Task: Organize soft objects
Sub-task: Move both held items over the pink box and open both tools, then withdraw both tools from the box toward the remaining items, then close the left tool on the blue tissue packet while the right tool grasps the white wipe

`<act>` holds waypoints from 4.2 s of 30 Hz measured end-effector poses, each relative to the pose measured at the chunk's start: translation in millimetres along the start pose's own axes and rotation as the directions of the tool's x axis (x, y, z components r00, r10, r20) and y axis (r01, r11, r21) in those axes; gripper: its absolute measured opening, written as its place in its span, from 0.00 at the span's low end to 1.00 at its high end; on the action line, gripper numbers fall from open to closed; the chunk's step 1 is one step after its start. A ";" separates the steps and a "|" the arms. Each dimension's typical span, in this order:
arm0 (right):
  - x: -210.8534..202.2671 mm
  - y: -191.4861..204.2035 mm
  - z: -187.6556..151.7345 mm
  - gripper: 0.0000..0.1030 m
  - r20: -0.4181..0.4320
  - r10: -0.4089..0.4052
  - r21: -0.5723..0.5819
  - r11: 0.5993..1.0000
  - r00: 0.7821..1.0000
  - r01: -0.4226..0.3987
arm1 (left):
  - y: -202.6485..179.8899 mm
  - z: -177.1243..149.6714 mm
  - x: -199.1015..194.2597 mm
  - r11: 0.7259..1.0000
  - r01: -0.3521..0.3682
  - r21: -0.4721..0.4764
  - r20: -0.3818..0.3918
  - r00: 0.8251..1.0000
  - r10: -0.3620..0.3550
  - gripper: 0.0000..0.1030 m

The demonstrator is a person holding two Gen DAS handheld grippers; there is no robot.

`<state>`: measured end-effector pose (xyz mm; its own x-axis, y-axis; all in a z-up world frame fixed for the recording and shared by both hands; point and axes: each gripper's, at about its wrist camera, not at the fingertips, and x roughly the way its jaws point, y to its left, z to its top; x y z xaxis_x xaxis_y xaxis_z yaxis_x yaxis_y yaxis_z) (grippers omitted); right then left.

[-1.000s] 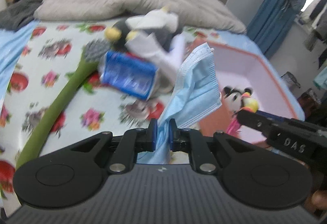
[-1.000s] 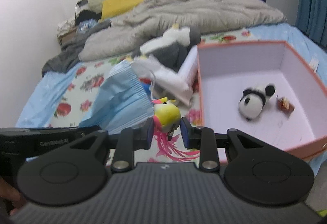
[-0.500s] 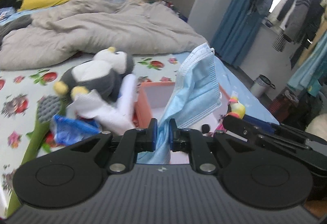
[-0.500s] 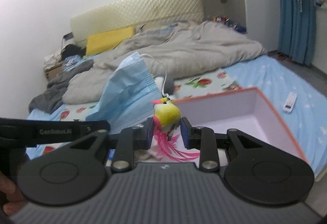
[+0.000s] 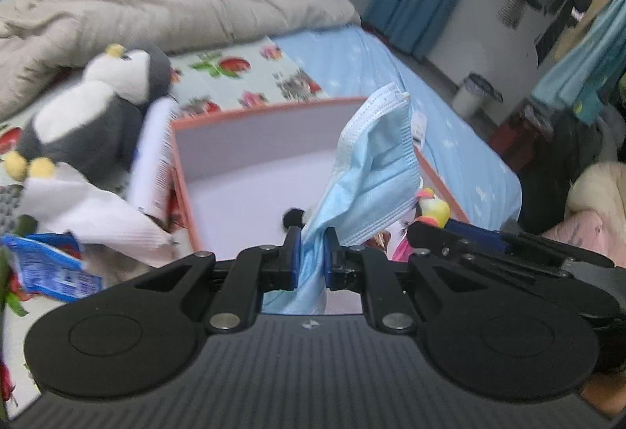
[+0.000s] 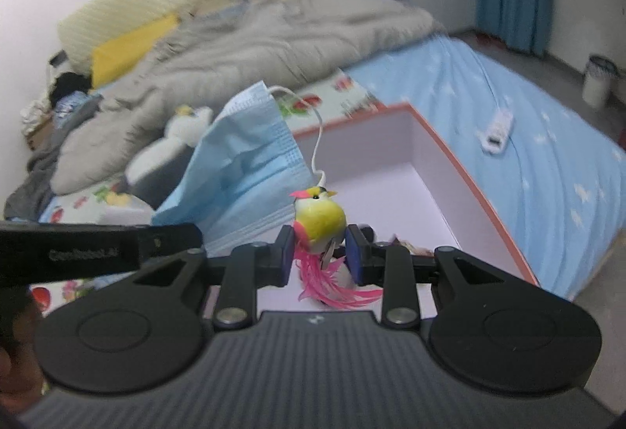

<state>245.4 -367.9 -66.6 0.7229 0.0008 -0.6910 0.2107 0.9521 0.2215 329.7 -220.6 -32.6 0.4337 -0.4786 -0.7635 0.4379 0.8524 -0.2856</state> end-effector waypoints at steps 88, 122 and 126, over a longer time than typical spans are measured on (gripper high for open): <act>-132.8 79.8 -113.6 0.54 0.144 0.245 -0.208 0.955 0.959 -0.213 | 30.4 -206.9 -199.4 0.967 -0.223 -0.124 0.282 0.926 0.250 0.50; -35.8 123.5 -128.4 0.54 -0.089 0.240 -0.324 0.911 0.967 -0.256 | 125.7 -237.7 -122.6 0.905 -0.204 -0.373 0.154 0.948 0.278 0.57; -16.1 129.4 -107.8 0.54 -0.087 0.244 -0.341 0.904 0.966 -0.259 | 140.6 -220.4 -105.1 0.898 -0.188 -0.398 0.162 0.949 0.270 0.57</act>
<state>190.1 -211.8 -100.9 0.6926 0.2597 -0.6729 -0.2210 0.9645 0.1446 172.1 -4.1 -120.1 0.6577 -0.2577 -0.7078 -0.0020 0.9391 -0.3438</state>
